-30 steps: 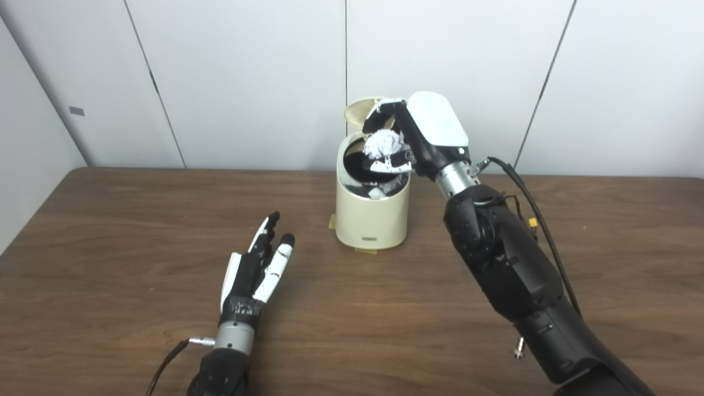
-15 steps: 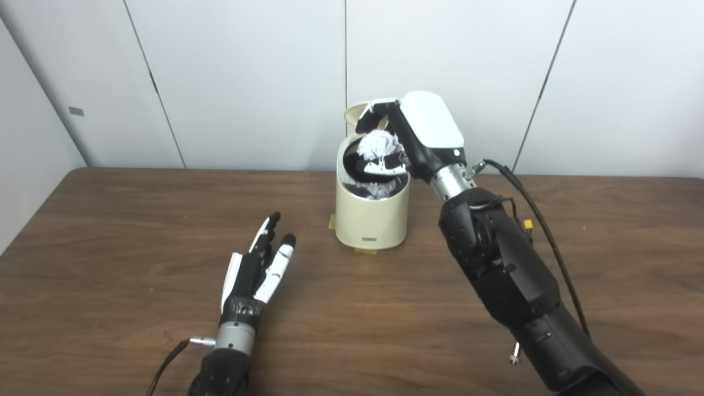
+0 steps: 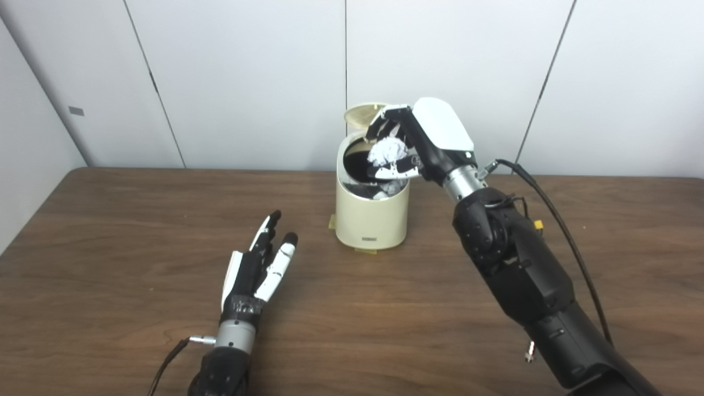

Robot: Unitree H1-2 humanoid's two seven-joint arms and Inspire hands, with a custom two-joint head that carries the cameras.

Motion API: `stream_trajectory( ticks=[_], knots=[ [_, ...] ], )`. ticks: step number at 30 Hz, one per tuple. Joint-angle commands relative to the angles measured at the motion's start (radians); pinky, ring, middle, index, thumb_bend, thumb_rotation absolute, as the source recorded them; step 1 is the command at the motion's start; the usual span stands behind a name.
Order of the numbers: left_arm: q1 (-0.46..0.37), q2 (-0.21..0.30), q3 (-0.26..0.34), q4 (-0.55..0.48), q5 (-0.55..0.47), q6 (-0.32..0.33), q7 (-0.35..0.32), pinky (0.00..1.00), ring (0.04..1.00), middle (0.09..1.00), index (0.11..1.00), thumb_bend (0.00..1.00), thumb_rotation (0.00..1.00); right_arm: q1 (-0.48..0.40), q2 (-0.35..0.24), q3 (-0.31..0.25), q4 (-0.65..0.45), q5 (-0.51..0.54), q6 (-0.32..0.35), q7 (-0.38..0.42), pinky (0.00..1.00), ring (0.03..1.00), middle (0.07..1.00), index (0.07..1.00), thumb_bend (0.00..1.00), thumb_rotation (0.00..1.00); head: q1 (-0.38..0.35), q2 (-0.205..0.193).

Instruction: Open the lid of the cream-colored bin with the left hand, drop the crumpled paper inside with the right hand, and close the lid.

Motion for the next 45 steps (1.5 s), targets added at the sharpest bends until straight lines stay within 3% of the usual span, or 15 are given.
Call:
stream_trajectory(
  ticks=[1,5,7,9,14,19,26,32,35,39,44,45],
  knots=[
    [-0.022,0.001,0.001,-0.053,0.007,-0.01,0.005,1.0,1.0,1.0,1.0,0.63,0.77,-0.044,-0.008,-0.005,-0.023,-0.001,-0.02,-0.006,0.45,0.409,0.528,0.517,0.51,0.0,0.0,0.001],
    [-0.015,0.004,-0.003,-0.065,0.014,-0.011,0.003,1.0,1.0,1.0,1.0,0.62,0.75,-0.044,-0.005,-0.001,-0.017,0.0,-0.036,-0.021,0.42,0.442,0.514,0.495,0.52,0.0,-0.003,0.004],
    [-0.011,0.005,-0.006,-0.069,0.015,-0.008,0.001,1.0,1.0,1.0,1.0,0.62,0.75,-0.044,-0.003,0.003,-0.017,-0.005,-0.036,-0.024,0.4,0.459,0.553,0.491,0.52,0.11,-0.001,0.006],
    [-0.009,0.002,-0.008,-0.069,0.016,-0.006,0.002,1.0,1.0,1.0,1.0,0.64,0.75,-0.044,-0.003,0.008,-0.017,-0.009,-0.039,-0.025,0.35,0.439,0.553,0.49,0.52,0.14,-0.002,0.007],
    [-0.004,-0.008,-0.009,-0.066,0.007,-0.01,0.004,1.0,1.0,1.0,1.0,0.65,0.73,-0.039,-0.004,0.012,-0.008,-0.002,-0.068,-0.031,0.23,0.308,0.411,0.49,0.52,0.15,-0.002,0.01],
    [-0.003,-0.011,-0.014,-0.061,0.014,-0.015,0.005,1.0,1.0,1.0,1.0,0.65,0.74,-0.032,-0.001,0.013,-0.009,0.004,-0.061,-0.014,0.28,0.383,0.498,0.489,0.52,0.15,0.001,0.011],
    [-0.001,-0.011,-0.02,-0.054,0.026,-0.025,0.011,1.0,1.0,1.0,1.0,0.63,0.75,-0.023,0.007,0.013,0.012,0.001,-0.07,-0.036,0.22,0.296,0.407,0.488,0.53,0.14,0.006,0.003],
    [-0.001,-0.011,-0.015,-0.051,0.005,-0.028,0.002,1.0,1.0,1.0,1.0,0.62,0.72,-0.022,0.011,0.021,0.053,-0.011,-0.089,-0.068,0.31,0.412,0.518,0.489,0.53,0.14,0.006,0.002],
    [-0.002,-0.01,-0.015,-0.048,0.002,-0.034,0.002,1.0,1.0,1.0,1.0,0.62,0.72,-0.023,0.01,0.026,0.062,-0.021,-0.084,-0.072,0.43,0.508,0.575,0.489,0.53,0.14,0.006,0.001],
    [0.001,-0.008,-0.019,-0.058,0.0,-0.023,-0.008,1.0,1.0,1.0,1.0,0.63,0.73,-0.02,0.012,0.026,0.084,-0.018,-0.105,-0.102,0.58,0.577,0.581,0.489,0.52,0.14,0.006,-0.001],
    [0.0,-0.011,-0.02,-0.058,-0.011,-0.031,-0.012,1.0,1.0,1.0,1.0,0.63,0.71,-0.013,0.01,0.031,0.114,-0.023,-0.128,-0.134,0.59,0.617,0.615,0.49,0.52,0.14,0.004,0.0],
    [0.0,-0.01,-0.021,-0.056,-0.007,-0.033,-0.01,1.0,1.0,1.0,1.0,0.63,0.71,-0.014,0.007,0.036,0.121,-0.028,-0.133,-0.14,0.64,0.667,0.64,0.562,0.81,0.15,0.006,-0.001]
  ],
)
